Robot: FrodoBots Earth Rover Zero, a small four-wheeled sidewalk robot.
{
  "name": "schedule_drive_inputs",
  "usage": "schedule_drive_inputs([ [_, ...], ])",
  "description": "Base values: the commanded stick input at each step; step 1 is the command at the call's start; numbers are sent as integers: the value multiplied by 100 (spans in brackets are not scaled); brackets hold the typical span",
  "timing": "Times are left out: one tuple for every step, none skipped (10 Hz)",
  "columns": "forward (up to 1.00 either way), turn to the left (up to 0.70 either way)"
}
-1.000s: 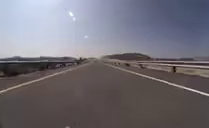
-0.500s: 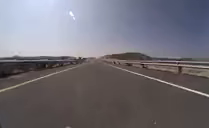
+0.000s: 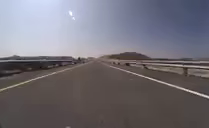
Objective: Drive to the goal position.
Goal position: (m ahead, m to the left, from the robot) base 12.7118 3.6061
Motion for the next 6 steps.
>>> schedule_drive_inputs([
  [100,19],
  [100,5],
  [100,0],
  [100,0],
  [100,0],
  [100,0],
])
